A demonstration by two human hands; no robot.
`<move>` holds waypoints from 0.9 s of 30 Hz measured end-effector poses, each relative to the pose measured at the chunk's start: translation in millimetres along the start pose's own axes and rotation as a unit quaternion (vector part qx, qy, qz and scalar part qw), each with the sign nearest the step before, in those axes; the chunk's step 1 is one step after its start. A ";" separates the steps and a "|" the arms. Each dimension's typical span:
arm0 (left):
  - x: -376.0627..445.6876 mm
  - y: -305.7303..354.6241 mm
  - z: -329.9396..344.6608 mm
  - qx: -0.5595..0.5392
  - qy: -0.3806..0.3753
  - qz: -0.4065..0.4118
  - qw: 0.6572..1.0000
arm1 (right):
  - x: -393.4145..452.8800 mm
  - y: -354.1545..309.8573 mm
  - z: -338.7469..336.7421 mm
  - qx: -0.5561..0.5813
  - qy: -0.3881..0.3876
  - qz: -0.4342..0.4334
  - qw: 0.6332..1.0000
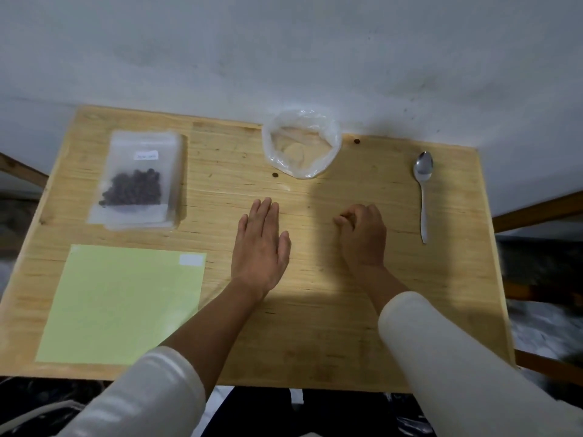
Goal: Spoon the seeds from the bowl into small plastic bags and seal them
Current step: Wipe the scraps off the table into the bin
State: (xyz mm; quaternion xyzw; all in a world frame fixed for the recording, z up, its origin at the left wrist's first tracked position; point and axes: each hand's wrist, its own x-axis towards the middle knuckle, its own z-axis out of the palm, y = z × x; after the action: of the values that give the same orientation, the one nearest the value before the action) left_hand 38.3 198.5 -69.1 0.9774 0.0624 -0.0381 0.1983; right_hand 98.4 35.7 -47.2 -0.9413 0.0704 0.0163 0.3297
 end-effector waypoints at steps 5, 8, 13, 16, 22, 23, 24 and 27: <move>2.9 -0.7 -2.9 -0.048 0.016 -0.008 0.999 | 5.4 -2.9 -2.0 -0.053 -0.066 0.002 0.996; 13.9 -10.6 -7.0 -0.067 0.041 -0.011 0.997 | 6.4 -5.1 -3.3 -0.090 -0.085 -0.012 0.992; 29.9 -36.1 -19.0 -0.034 0.064 -0.029 0.997 | 5.4 -8.2 -3.2 -0.091 -0.083 -0.011 0.992; 33.2 -45.6 -23.3 -0.030 0.065 -0.028 0.997 | 2.9 -24.7 1.4 0.005 -0.099 -0.001 0.995; 34.2 -47.9 -23.1 -0.020 0.064 -0.027 0.997 | -1.5 -80.6 21.3 0.314 -0.247 0.149 0.905; 34.4 -48.7 -22.5 -0.022 0.063 -0.029 0.997 | 0.8 -86.3 24.6 0.342 -0.259 0.164 0.889; 34.6 -49.4 -22.0 -0.026 0.062 -0.031 0.997 | 4.1 -91.1 27.5 0.348 -0.261 0.166 0.885; 34.5 -50.7 -21.4 -0.040 0.067 -0.032 0.996 | 17.8 -96.3 37.5 0.262 -0.227 0.101 0.933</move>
State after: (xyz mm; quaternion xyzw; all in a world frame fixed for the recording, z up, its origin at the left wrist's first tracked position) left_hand 66.6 256.9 -72.3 0.9665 0.1081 0.0236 0.2317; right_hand 130.3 131.2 -18.3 -0.7806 0.0903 0.2437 0.5684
